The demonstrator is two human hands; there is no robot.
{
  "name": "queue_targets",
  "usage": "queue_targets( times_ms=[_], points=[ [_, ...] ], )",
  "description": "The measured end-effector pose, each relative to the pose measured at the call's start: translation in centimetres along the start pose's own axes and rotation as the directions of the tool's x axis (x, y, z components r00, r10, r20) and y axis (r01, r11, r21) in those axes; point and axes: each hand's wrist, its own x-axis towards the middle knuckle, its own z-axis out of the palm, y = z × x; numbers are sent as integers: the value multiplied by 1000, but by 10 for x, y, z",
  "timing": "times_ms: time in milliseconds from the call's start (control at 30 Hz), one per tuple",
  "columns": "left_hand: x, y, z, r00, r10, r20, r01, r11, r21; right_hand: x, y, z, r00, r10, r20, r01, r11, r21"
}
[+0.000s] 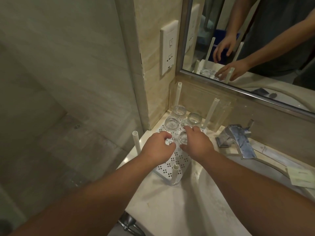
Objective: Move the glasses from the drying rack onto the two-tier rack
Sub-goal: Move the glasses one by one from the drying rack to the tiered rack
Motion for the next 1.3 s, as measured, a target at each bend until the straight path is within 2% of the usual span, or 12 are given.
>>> queue_targets(
  times_ms=[167, 400, 467, 600, 767, 800, 867, 933, 967, 1067, 1167, 1300],
  points=[
    [-7, 4, -2, 999, -31, 14, 32, 997, -70, -4, -4, -6, 998, 30, 58, -28, 999, -25],
    [-16, 21, -12, 993, -113, 45, 120, 959, -256, -22, -14, -52, 996, -15, -86, 18, 999, 26],
    [-16, 29, -15, 987, -151, 50, 159, 910, -383, -28, -18, -73, 989, -30, -142, 37, 998, 44],
    [-20, 54, -25, 965, -246, 88, 245, 732, -636, -43, -26, -115, 964, -53, -260, 71, 996, 61],
    [-36, 87, -34, 975, -220, 38, 169, 618, -767, -68, -31, -157, 920, -81, -384, 113, 992, 61],
    [-41, 93, -35, 971, -225, 81, 196, 553, -810, -72, -33, -163, 915, -91, -394, 122, 991, 54],
    [-53, 108, -38, 936, -228, 270, 336, 344, -877, -80, -35, -174, 902, -117, -414, 145, 989, 35],
    [-63, 121, -43, 855, -179, 487, 511, 128, -850, -88, -36, -181, 890, -138, -434, 166, 986, 27],
    [-66, 127, -46, 807, -134, 575, 586, 60, -808, -91, -37, -184, 885, -148, -441, 177, 984, 26],
    [-72, 137, -50, 709, -40, 704, 703, -25, -711, -100, -38, -187, 879, -180, -442, 199, 980, -3],
    [-73, 141, -51, 674, -70, 735, 732, -68, -678, -107, -39, -187, 872, -212, -440, 220, 975, -35],
    [-74, 144, -52, 645, -119, 755, 752, -77, -655, -114, -40, -185, 862, -268, -430, 263, 962, -73]
  ],
)
